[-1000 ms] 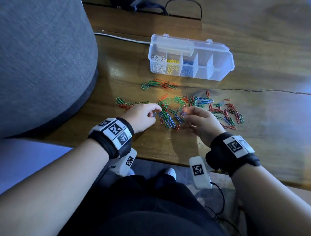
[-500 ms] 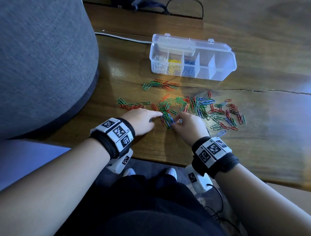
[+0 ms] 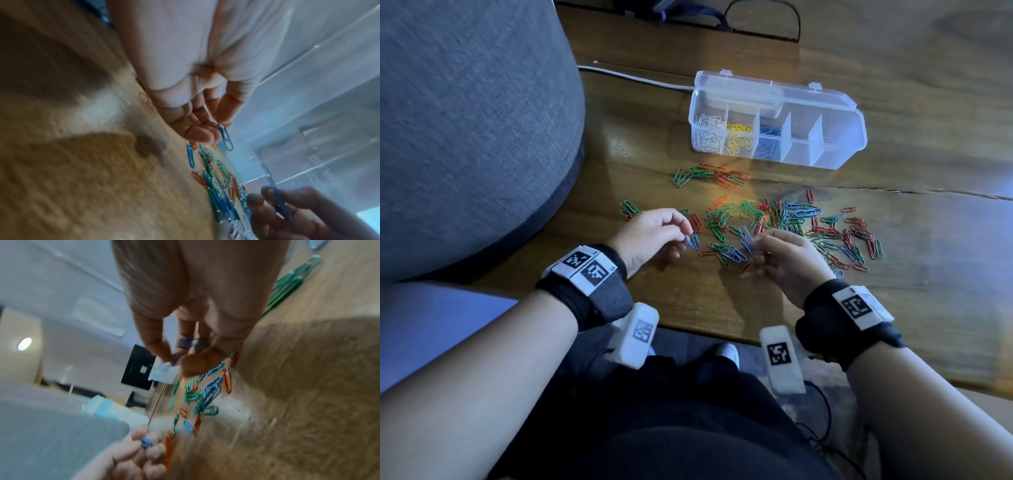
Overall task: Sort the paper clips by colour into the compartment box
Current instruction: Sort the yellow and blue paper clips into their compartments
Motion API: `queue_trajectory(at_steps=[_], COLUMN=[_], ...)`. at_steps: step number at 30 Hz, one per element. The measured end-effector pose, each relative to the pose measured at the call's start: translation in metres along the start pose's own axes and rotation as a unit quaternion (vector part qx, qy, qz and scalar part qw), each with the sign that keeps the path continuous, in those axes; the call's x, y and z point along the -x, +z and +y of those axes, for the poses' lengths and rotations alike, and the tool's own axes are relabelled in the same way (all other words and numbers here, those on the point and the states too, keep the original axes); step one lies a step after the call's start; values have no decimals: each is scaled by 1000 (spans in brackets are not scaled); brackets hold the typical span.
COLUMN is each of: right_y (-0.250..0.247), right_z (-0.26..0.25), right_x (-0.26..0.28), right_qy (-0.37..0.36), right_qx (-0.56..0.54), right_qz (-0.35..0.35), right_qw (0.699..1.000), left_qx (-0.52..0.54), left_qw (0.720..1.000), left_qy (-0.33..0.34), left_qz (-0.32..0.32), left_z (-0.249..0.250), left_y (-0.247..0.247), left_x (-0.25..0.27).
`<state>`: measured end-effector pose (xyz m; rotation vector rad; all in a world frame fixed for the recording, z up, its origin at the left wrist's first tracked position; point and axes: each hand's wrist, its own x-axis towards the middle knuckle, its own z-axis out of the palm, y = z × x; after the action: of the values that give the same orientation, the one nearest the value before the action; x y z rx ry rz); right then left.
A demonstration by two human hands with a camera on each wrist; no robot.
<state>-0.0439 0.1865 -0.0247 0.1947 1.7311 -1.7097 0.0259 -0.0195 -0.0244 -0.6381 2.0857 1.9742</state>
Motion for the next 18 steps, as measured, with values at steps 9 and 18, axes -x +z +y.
queue_trajectory(at_steps=[9,18], right_y=[-11,-7], right_z=[-19,0], right_x=[7,-12], right_qy=[-34,-121], right_qx=[-205,421], right_qz=[-117,89], right_qw=[971,895], left_qx=[349,-398], left_qw=[928,914], left_qy=[-132,72], left_qz=[-13,23], left_z=[14,12], left_y=[10,14], left_x=[-6,-16])
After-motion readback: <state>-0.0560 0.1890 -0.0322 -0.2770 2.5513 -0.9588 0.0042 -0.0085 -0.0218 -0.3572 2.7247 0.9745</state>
